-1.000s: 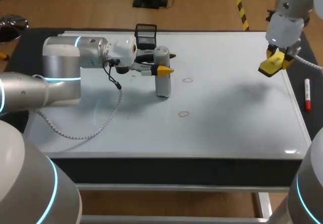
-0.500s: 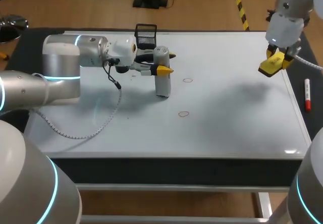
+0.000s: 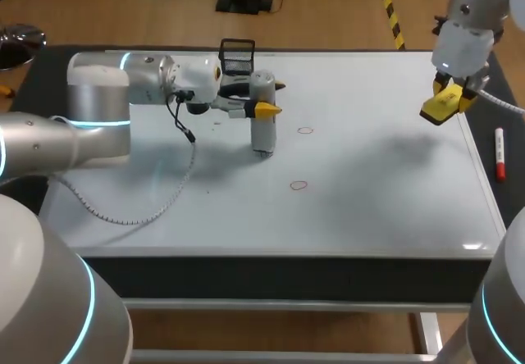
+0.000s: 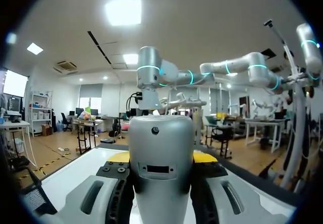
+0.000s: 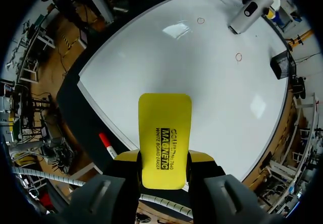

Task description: Pick up the inspection probe, press it on each red-marked spot on the whiteboard one by one, put down the probe, pick up the eraser, and wipe off all the red marks.

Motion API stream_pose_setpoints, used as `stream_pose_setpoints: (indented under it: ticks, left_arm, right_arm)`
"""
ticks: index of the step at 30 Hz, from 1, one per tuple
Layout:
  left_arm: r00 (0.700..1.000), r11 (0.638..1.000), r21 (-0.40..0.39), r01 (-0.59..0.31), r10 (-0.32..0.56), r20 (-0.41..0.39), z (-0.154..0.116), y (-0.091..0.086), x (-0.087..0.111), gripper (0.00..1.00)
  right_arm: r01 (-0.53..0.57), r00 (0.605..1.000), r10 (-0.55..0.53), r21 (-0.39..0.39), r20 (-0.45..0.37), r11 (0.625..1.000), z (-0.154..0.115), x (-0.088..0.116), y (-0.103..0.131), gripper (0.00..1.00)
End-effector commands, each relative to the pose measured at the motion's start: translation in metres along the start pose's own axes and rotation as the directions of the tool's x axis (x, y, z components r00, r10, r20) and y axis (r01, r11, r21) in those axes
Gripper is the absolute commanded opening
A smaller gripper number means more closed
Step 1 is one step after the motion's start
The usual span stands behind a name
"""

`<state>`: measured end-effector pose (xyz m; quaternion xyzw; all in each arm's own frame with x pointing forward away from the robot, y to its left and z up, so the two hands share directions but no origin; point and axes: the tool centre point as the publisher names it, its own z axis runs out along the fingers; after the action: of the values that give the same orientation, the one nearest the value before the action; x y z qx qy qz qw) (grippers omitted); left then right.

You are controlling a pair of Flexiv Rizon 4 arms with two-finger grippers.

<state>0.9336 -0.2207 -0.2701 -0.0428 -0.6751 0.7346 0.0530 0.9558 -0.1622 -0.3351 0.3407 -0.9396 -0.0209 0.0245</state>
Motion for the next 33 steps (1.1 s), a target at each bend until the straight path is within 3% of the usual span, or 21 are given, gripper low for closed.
stream_pose_setpoints:
  ticks: [1,15,26,33]
  left_arm:
    - [0.999,0.999,-0.030,-0.023,0.024,0.041,-0.023,-0.026,0.006,0.00]
    - [0.978,0.997,-0.028,-0.075,0.079,0.193,-0.111,-0.060,-0.028,0.00]
    - [0.959,0.997,-0.049,-0.057,0.068,0.275,-0.171,-0.061,-0.046,0.00]
    - [0.952,0.998,-0.044,-0.046,0.057,0.299,-0.194,-0.058,-0.053,0.00]
  right_arm:
    - [0.001,1.000,-0.001,0.002,-0.003,1.000,-0.001,0.000,-0.001,0.00]
    - [0.001,1.000,-0.001,0.002,-0.003,1.000,-0.001,0.000,-0.001,0.00]
    - [0.001,1.000,-0.001,0.002,-0.003,1.000,-0.001,0.000,-0.001,0.00]
    - [0.001,1.000,-0.001,0.002,-0.003,1.000,-0.001,0.000,-0.001,0.00]
